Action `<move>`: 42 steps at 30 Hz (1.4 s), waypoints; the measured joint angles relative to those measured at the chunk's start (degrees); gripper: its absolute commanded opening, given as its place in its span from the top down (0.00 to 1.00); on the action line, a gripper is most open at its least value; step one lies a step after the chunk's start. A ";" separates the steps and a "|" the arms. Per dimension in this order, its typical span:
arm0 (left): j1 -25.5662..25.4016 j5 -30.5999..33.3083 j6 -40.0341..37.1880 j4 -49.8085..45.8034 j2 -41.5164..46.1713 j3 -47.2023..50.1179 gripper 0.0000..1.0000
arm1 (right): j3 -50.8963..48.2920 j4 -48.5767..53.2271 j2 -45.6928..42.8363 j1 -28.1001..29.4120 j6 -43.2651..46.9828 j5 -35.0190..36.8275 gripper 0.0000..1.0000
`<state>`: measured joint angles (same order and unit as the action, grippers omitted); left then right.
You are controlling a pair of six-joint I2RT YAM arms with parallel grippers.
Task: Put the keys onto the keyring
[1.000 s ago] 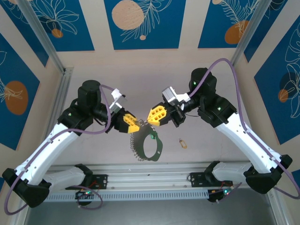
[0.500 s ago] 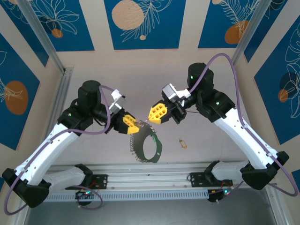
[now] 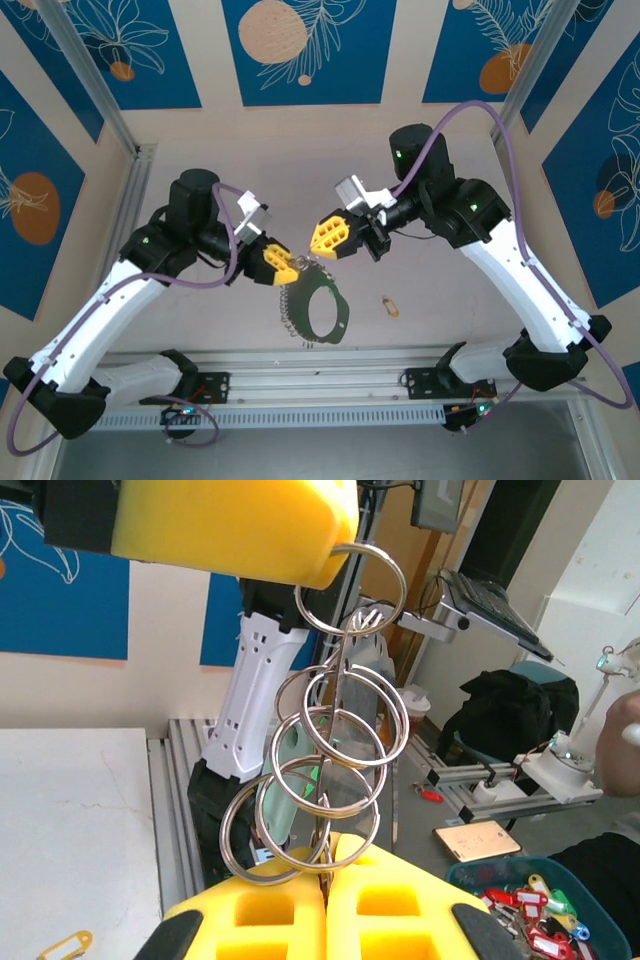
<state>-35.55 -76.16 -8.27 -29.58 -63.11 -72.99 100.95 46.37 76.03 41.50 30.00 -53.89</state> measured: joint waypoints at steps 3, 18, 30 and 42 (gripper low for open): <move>-0.17 0.39 -1.88 -2.89 -1.20 -0.70 1.00 | 0.66 3.37 -0.39 2.14 2.40 6.25 1.00; -0.31 5.55 -5.77 -8.20 -2.23 -1.44 1.00 | -1.77 5.77 -5.27 7.30 6.03 25.88 1.00; -0.09 8.63 -5.64 -7.85 -2.56 -1.44 1.00 | -4.74 1.60 -10.25 8.13 5.92 26.95 1.00; -0.09 11.54 -5.86 -8.76 -3.06 -1.44 1.00 | -7.37 -2.19 -11.04 8.17 3.82 27.76 0.78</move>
<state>-35.64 -64.62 -14.13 -38.35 -66.17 -74.43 93.58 44.18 64.99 49.67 33.82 -26.13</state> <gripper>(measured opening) 0.046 0.067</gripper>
